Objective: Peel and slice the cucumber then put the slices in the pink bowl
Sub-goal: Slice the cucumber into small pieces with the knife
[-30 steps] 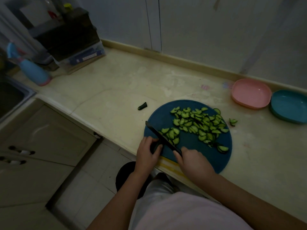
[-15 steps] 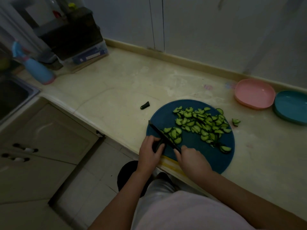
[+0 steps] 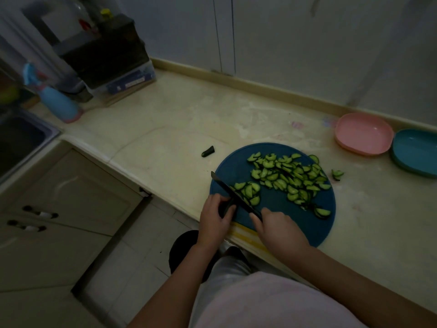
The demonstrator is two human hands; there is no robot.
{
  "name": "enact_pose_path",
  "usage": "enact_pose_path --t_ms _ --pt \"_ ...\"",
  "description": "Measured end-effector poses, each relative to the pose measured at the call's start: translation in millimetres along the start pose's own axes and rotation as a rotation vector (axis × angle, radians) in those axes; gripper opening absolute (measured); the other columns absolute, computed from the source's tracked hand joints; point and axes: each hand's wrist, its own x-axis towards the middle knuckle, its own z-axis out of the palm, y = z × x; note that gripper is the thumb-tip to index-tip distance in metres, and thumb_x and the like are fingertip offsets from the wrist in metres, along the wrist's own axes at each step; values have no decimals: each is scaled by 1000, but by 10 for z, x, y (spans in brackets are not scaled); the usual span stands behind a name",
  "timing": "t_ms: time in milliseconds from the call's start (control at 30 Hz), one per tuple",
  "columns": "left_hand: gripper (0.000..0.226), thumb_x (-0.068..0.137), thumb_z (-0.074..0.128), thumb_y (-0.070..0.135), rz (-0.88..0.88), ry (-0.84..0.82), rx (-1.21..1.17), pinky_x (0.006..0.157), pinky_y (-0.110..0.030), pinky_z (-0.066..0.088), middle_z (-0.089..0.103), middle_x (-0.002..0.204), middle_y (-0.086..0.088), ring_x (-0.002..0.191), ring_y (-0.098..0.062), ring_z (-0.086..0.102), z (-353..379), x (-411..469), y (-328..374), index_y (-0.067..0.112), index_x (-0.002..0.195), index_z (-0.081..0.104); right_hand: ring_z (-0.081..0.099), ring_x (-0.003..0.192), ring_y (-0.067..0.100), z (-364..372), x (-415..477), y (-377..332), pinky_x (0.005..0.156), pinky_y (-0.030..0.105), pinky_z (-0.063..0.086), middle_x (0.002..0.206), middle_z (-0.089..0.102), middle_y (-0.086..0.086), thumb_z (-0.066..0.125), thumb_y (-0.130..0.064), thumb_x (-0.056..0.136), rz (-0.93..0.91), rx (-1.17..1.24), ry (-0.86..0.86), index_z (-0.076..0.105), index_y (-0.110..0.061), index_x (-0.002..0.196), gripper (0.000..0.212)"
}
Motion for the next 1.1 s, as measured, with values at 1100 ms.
enact_pose_path --t_ms 1100 --pt "11 86 64 12 49 -27 13 71 -2 35 57 88 0 81 1 49 -79 -11 -24 11 97 61 58 73 25 14 17 16 50 31 28 83 61 9 29 -44 99 -4 29 -1 39 -16 84 34"
